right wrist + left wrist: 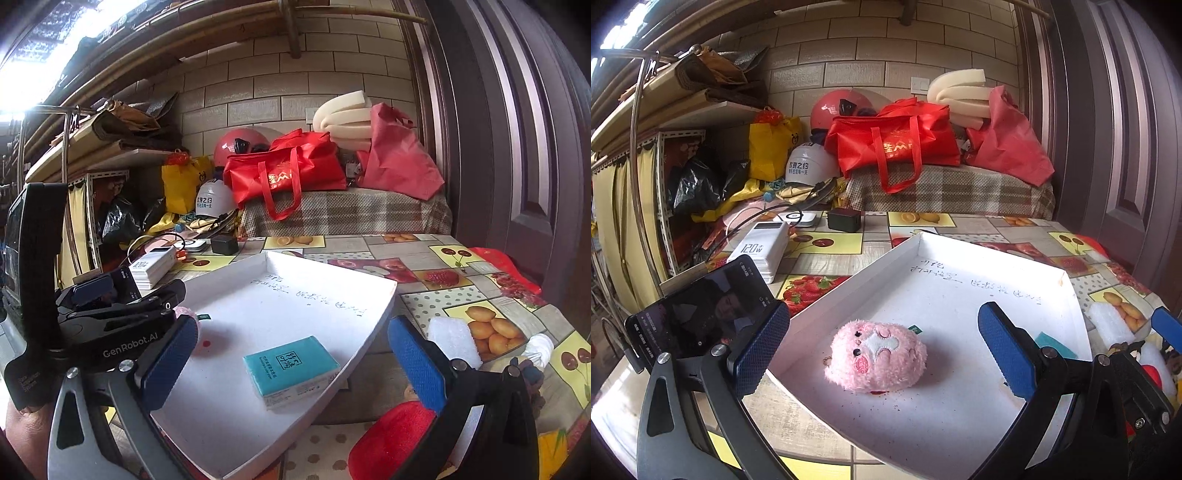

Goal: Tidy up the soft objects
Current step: 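Withdraw both tools from the box back toward the pile of items, then grasp the yellow-green sponge with the left tool while the right tool grasps the yellow tissue pack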

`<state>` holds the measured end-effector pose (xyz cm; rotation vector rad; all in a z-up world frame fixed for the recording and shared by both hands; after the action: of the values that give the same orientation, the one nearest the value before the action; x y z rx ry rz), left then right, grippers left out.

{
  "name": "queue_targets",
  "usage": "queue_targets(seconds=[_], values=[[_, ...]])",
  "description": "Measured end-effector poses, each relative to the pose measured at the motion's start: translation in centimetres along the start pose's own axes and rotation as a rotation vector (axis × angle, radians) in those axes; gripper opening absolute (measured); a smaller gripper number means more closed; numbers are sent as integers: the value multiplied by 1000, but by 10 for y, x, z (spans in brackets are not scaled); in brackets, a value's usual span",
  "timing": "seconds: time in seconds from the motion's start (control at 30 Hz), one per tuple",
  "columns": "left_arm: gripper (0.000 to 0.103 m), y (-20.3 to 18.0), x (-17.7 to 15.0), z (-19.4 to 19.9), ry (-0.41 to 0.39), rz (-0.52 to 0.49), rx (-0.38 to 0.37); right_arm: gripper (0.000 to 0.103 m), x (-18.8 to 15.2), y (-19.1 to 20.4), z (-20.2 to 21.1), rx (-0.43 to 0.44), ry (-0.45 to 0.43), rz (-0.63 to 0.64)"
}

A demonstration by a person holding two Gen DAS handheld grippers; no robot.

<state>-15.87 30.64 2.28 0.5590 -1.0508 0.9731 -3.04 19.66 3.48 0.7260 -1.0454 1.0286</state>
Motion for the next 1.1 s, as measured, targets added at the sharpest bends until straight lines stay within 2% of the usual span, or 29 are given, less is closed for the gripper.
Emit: queue_targets(seconds=[0.13, 0.23, 0.33, 0.47, 0.57, 0.63, 0.67, 0.7, 0.77, 0.9, 0.97, 1.0, 1.1], values=[[103, -10, -4, 15, -24, -14, -27, 103, -6, 0, 18, 20, -10, 40], [103, -26, -10, 29, -32, -33, -82, 103, -13, -10, 33, 4, 6, 59], [103, -49, -18, 42, -26, -72, -150, 103, -17, -37, 52, -8, -5, 8], [103, -90, -28, 63, -26, -162, -263, 103, -15, -94, 85, -98, -68, -55], [103, -120, -37, 76, -6, -223, -369, 103, -14, -145, 109, -233, -95, -52], [103, -138, -44, 82, 33, -245, -443, 103, -26, -172, 110, -286, -9, -32], [103, -148, -49, 84, 70, -243, -497, 103, -35, -183, 107, -274, 63, -44], [103, -157, -55, 86, 111, -239, -558, 103, -44, -192, 105, -221, 132, -82], [103, -179, -69, 91, 190, -269, -647, 103, -59, -202, 107, -122, 207, -149], [103, -210, -83, 103, 205, -415, -662, 103, -97, -198, 98, -70, 398, -150], [103, -221, -95, 104, 242, -469, -683, 103, -112, -191, 89, -54, 477, -139], [103, -226, -100, 103, 263, -493, -684, 103, -117, -188, 87, -39, 504, -138], [102, -236, -115, 92, 352, -542, -670, 103, -116, -183, 86, -41, 511, -120]])
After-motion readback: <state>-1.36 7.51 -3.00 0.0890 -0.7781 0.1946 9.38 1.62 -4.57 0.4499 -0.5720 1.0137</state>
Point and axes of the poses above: each gripper's, at about its wrist camera, not at the fingertips, and z roughly against the way its jaws point, y to its left, x to its top, the point moved 8 cm from there along -z, roughly the way its jaws point, and after that the axes turned 4 degrees about y, right-handed, at the moved point
